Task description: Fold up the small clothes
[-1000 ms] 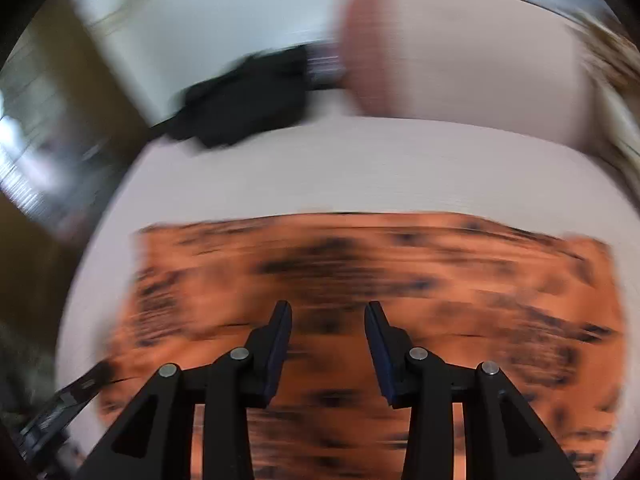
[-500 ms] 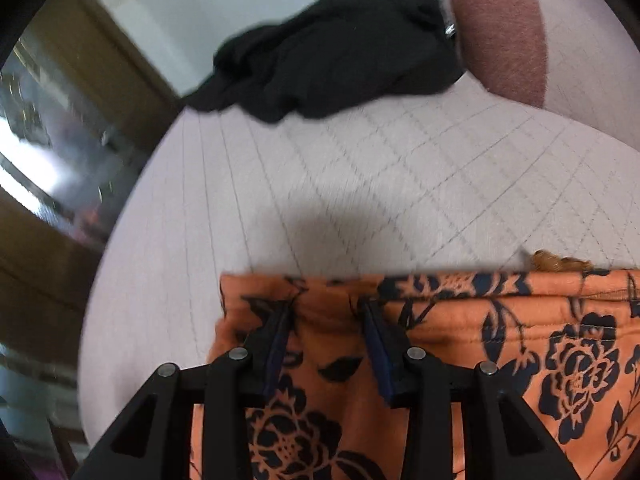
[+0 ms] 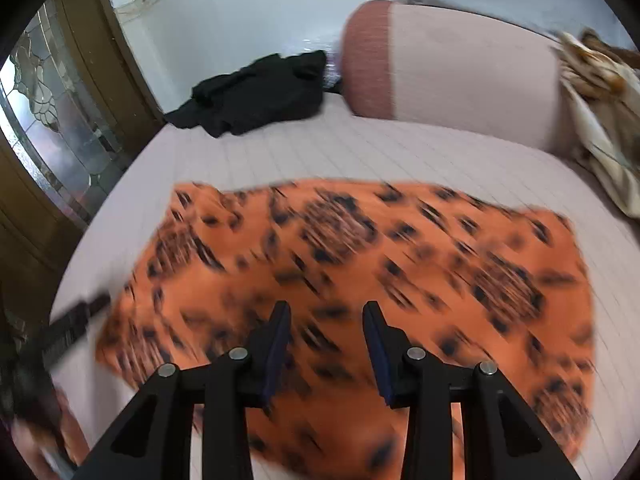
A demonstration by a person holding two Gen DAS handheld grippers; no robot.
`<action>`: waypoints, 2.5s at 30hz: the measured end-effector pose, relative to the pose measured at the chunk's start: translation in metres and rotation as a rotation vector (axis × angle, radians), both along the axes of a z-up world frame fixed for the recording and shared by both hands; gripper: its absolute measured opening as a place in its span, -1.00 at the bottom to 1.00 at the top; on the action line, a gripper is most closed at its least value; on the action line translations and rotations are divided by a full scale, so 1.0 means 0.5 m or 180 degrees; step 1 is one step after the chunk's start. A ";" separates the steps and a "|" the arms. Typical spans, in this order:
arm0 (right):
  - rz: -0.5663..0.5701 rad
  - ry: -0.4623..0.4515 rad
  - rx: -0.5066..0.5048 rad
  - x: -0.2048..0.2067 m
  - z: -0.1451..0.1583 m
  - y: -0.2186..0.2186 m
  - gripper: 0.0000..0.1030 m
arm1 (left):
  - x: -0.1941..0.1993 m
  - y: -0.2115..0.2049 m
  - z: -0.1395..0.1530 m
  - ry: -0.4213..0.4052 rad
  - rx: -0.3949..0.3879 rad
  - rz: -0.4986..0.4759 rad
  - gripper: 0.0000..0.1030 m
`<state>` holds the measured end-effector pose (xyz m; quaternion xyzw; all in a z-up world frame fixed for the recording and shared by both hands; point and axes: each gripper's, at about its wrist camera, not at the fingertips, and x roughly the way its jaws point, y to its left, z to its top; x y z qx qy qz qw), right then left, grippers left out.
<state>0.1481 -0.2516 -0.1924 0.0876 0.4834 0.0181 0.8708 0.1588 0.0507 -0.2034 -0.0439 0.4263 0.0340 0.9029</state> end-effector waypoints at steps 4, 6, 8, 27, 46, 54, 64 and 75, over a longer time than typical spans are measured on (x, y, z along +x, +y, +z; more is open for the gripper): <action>-0.0158 0.0039 -0.0127 -0.099 -0.008 -0.061 -0.21 | -0.002 -0.018 0.001 -0.0038 0.0064 -0.0037 0.16; -0.0233 0.0077 -0.0136 -0.114 -0.027 -0.080 -0.21 | -0.001 -0.031 -0.001 -0.0048 0.0118 -0.0062 0.16; -0.0316 0.0155 -0.0134 -0.123 -0.054 -0.098 -0.21 | 0.001 -0.043 -0.003 -0.0051 0.0149 -0.0074 0.16; -0.1003 0.0101 0.0442 -0.158 -0.097 -0.295 -0.26 | 0.019 -0.178 -0.075 0.0392 0.0071 -0.0772 0.45; -0.1326 0.0168 0.0702 -0.166 -0.097 -0.348 -0.25 | 0.073 -0.026 -0.084 0.0568 -0.0278 -0.0141 0.52; -0.1258 -0.0084 0.1264 -0.188 -0.056 -0.350 -0.10 | 0.018 -0.020 -0.016 0.0266 -0.0404 -0.0180 0.51; -0.1079 -0.0218 0.1894 -0.221 -0.038 -0.290 -0.01 | -0.119 0.000 -0.019 0.0353 -0.0933 -0.0013 0.51; -0.1208 -0.0231 0.2191 -0.327 -0.046 -0.280 0.15 | -0.151 -0.018 -0.087 0.0567 -0.1453 -0.0020 0.61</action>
